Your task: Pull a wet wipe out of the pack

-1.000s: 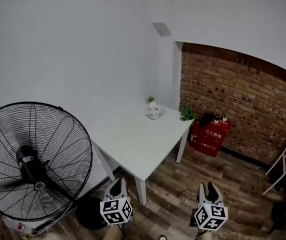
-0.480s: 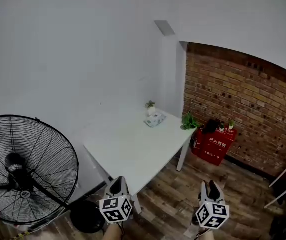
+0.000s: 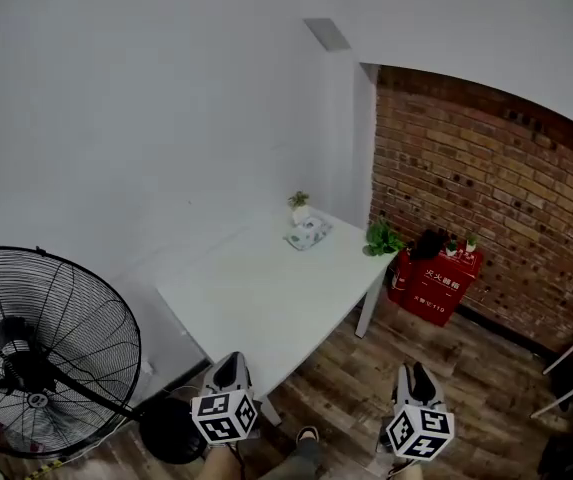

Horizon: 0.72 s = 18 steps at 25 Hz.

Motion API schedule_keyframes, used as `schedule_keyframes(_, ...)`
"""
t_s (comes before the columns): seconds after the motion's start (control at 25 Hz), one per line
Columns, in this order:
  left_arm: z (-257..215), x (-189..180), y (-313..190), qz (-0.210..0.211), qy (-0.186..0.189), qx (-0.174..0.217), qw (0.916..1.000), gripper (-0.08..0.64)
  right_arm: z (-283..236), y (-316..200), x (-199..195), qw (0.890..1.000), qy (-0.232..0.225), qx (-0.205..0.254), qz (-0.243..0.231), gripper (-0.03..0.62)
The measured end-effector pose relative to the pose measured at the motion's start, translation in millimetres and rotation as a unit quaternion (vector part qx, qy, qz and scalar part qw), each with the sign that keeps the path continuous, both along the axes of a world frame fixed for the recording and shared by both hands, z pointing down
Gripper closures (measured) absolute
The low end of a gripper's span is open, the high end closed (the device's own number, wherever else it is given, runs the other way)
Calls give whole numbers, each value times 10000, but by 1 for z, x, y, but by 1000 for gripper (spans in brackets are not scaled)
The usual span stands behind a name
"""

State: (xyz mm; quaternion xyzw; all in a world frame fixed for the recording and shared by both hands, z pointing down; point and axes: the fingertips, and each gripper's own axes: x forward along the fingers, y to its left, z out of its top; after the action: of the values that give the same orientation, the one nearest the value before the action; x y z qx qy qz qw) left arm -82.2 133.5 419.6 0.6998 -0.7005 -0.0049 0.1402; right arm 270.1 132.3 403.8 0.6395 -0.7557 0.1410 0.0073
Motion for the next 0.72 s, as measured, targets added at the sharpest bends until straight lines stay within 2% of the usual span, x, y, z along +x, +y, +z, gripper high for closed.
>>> schedule_keyframes(0.24, 4, 4, -73, -7, 95, 78, 9999, 558, 4, -65, 8, 9999, 93, 80, 2, 492)
schedule_keyframes(0.6, -27, 5, -218, -70, 15, 288, 9996, 558, -27, -211, 7, 9993, 200, 267, -180, 496)
schedule_keyframes(0.72, -22, -3, -254, -171, 126, 263, 9994, 558, -31, -253, 4, 9989, 263, 279, -255, 497)
